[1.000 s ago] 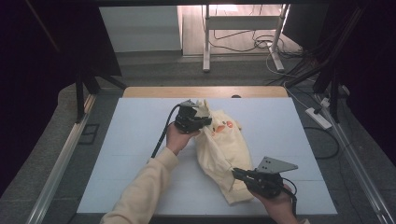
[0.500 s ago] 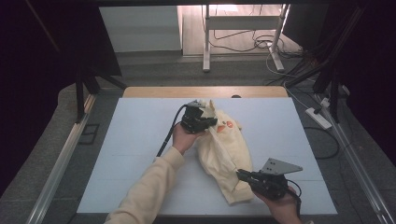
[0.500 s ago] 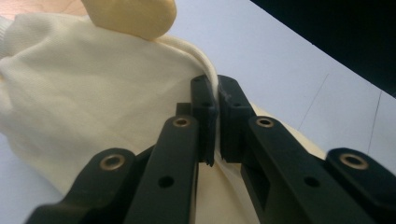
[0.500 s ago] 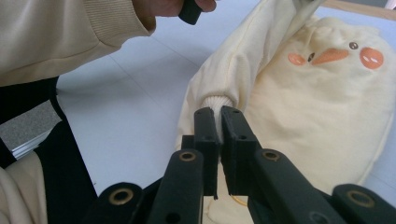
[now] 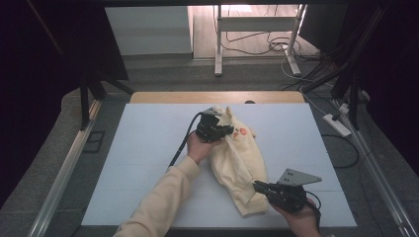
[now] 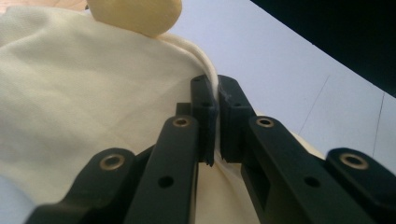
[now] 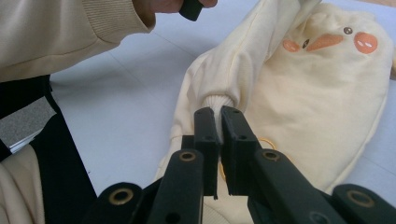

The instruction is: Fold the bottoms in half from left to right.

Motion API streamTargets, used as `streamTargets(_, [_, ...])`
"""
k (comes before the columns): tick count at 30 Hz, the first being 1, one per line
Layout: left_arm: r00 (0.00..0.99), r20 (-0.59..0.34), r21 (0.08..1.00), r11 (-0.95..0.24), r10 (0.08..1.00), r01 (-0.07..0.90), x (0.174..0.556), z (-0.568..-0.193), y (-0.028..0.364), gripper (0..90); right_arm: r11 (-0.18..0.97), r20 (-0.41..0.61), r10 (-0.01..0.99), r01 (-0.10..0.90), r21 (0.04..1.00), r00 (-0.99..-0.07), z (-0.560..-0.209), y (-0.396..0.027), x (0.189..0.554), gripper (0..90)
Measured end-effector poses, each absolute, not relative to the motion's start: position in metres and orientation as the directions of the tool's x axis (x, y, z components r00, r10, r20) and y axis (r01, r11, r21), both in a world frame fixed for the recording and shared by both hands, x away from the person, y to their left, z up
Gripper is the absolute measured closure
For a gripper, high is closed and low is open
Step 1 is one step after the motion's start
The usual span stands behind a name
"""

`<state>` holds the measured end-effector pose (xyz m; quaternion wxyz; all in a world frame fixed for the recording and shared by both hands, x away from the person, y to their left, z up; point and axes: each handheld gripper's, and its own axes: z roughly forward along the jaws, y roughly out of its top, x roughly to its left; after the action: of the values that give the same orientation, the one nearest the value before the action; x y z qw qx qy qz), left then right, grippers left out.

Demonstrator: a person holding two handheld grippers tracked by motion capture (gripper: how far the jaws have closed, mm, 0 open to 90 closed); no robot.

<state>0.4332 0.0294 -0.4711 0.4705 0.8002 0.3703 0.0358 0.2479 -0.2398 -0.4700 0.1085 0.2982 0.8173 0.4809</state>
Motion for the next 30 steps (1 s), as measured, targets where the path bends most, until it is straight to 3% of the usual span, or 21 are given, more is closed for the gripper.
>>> streamTargets(30, [0.729,-0.292,0.739,-0.338,0.620,0.583,0.446,-0.491,-0.004,85.1,0.378,0.128,0.633,0.450,0.809,-0.763,-0.479,-0.257,0.251,85.3])
